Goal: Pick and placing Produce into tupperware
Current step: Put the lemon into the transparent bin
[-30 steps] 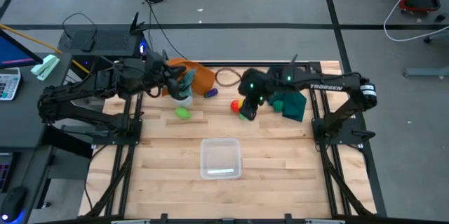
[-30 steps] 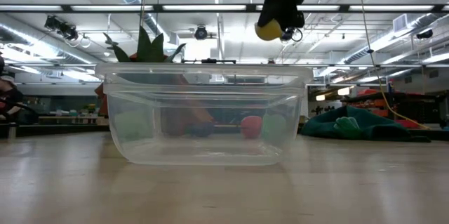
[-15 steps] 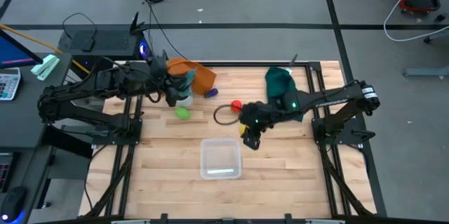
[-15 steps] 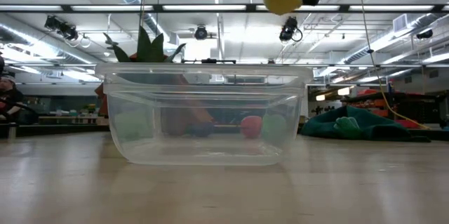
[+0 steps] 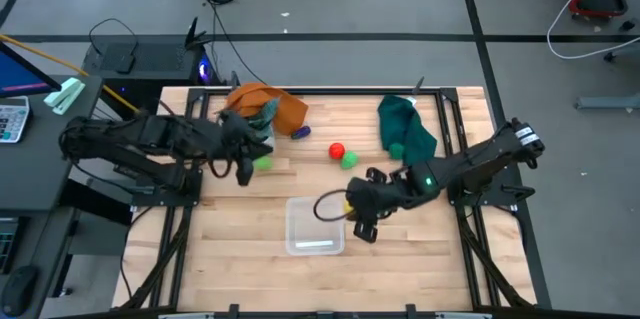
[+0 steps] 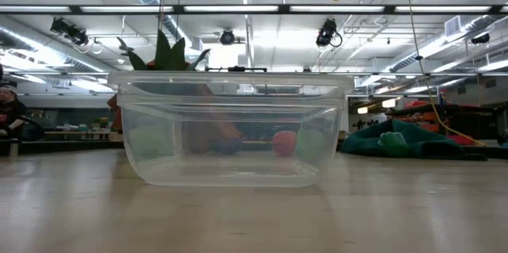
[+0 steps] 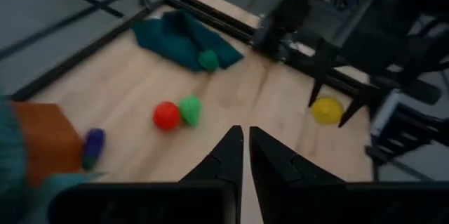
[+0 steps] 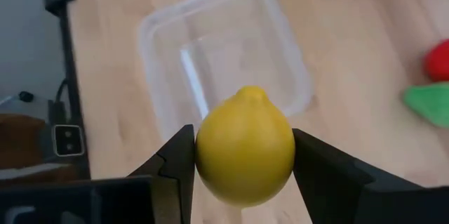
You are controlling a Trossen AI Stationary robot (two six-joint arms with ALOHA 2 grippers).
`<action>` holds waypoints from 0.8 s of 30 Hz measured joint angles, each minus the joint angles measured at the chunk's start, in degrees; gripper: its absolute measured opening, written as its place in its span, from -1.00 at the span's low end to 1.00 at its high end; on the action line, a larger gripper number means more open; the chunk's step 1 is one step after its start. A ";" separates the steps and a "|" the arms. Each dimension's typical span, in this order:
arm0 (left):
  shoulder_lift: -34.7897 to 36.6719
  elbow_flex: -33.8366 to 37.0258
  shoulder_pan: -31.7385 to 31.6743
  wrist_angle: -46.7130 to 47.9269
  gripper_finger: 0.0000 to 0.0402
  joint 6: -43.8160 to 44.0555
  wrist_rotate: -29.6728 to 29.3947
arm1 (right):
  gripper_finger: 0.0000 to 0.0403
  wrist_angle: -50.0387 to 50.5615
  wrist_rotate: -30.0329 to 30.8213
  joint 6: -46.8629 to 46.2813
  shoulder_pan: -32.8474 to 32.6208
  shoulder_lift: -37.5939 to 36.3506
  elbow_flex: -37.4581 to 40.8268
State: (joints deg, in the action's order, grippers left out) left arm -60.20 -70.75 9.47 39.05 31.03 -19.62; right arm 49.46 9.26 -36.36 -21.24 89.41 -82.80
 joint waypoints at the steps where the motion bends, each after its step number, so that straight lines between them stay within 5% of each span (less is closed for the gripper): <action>1: -0.74 0.04 0.98 0.38 -0.83 0.42 0.02 | -0.23 -1.50 0.52 -0.46 -0.64 0.01 0.78; 14: -13.10 0.03 10.93 5.44 -0.88 9.24 3.83 | -0.23 -19.05 1.81 -0.94 -3.28 4.97 7.11; 24: -14.53 0.06 16.60 16.94 -0.89 12.14 -2.94 | -0.23 -23.25 1.39 0.16 2.97 12.67 7.18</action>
State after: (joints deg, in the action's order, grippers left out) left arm -74.73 -70.70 26.07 55.99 43.17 -22.56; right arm 26.20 10.65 -36.20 -18.27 102.08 -75.61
